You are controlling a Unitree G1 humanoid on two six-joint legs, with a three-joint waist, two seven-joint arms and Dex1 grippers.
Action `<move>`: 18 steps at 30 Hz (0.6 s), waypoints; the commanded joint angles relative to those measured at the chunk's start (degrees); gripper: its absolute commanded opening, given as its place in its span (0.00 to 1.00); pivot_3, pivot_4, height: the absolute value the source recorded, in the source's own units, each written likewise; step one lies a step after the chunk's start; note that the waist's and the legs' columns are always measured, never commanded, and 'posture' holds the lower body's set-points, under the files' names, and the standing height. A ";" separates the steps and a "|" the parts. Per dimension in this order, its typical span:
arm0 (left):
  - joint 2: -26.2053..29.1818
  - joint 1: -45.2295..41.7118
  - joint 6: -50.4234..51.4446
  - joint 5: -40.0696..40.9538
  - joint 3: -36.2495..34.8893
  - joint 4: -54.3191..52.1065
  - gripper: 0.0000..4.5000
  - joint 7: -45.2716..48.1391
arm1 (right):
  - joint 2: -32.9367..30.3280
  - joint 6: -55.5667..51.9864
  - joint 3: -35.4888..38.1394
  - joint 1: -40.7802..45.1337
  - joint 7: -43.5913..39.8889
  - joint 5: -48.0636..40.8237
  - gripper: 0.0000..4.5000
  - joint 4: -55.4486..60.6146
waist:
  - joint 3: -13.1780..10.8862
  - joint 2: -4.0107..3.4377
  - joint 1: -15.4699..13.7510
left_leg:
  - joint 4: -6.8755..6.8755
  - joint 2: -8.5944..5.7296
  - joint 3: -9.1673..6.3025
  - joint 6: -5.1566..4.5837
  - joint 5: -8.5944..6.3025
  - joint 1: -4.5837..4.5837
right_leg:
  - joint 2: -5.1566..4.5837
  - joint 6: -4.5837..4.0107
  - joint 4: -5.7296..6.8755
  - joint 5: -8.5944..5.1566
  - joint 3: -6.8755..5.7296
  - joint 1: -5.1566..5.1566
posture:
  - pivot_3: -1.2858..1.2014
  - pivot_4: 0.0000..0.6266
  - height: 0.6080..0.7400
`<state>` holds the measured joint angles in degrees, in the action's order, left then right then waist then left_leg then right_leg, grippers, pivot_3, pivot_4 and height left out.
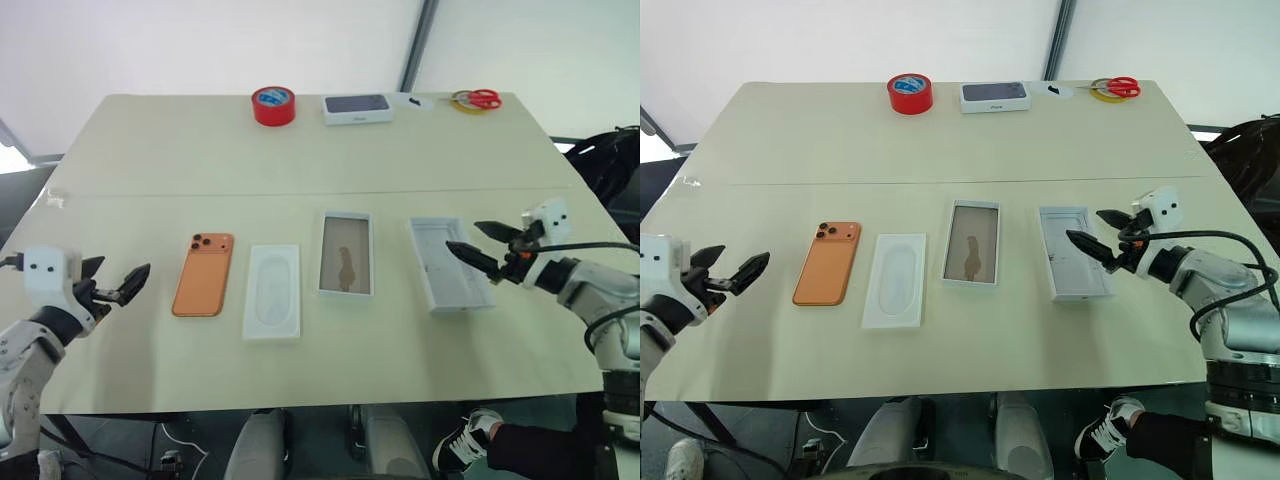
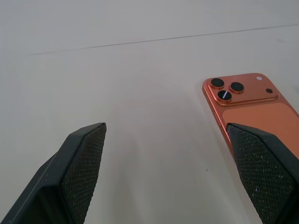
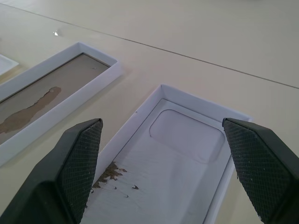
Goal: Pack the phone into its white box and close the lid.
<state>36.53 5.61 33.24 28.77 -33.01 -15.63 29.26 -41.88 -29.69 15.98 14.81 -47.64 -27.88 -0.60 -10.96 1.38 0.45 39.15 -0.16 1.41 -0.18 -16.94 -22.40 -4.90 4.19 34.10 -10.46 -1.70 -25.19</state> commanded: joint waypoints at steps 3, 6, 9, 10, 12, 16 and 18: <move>0.89 -0.70 -0.38 0.40 -1.73 -1.36 0.95 -0.70 | 0.08 1.02 -0.64 0.45 -0.32 0.24 0.95 1.72 | 0.00 0.00 0.02 | 0.00 0.00 0.00 0.00 0.00 0.00 | 0.00 0.00 0.00 0.00 0.00 0.00 | 0.52 0.24 0.94; 0.42 -0.53 0.04 0.62 -1.38 -2.19 0.95 -1.29 | 0.25 1.37 -0.61 0.49 -0.07 0.26 0.95 1.95 | 0.00 0.00 0.06 | 0.00 0.00 0.00 0.00 0.00 0.00 | 0.01 0.00 0.01 0.00 0.00 0.00 | 0.52 0.24 0.94; -0.38 -0.97 0.40 1.22 -0.84 -2.89 0.95 -2.13 | 0.14 1.57 -0.50 1.34 0.44 0.38 0.95 2.04 | 0.00 0.00 -0.02 | 0.00 -0.01 0.00 0.00 0.00 0.00 | 0.00 0.00 0.01 0.00 0.00 0.00 | 0.52 0.24 0.94; -0.68 -1.77 0.61 1.13 0.13 -2.94 0.95 -2.64 | 0.53 1.27 -1.02 2.31 0.92 0.30 0.95 2.69 | 0.00 0.00 -0.03 | 0.00 -0.01 0.00 0.00 0.00 0.00 | -0.01 0.00 0.01 0.00 0.00 0.01 | 0.52 0.24 0.94; -1.31 -3.10 0.92 0.81 2.19 -3.30 0.95 -3.48 | 1.40 0.78 -2.36 3.77 1.70 0.25 0.95 4.10 | 0.00 0.00 0.03 | 0.00 -0.01 0.00 0.00 0.00 0.00 | 0.00 0.00 0.01 0.01 0.00 0.01 | 0.52 0.24 0.94; -4.49 -6.07 2.51 1.50 7.50 -6.90 0.95 -5.74 | 3.15 -0.15 -4.81 5.59 2.61 -0.11 0.95 7.50 | 0.00 0.00 -0.09 | 0.00 0.00 -0.01 0.00 0.00 0.01 | 0.02 0.05 0.04 0.04 0.00 0.01 | 0.52 0.24 0.94; -6.83 -8.34 3.95 2.66 10.18 -8.58 0.95 -7.08 | 4.22 -1.10 -6.64 6.18 3.23 -0.35 0.95 10.05 | 0.01 0.01 -0.21 | 0.01 -0.02 -0.02 0.00 0.00 -0.01 | 0.00 0.19 0.02 0.12 0.00 0.03 | 0.52 0.24 0.94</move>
<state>30.09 -1.33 36.54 29.98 -23.88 -21.11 23.20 -38.22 -30.25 9.68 19.88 -44.94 -27.35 5.70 -10.95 1.40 0.24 39.16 -0.20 1.39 -0.18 -16.94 -22.40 -4.91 4.38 34.13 -10.34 -1.69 -25.16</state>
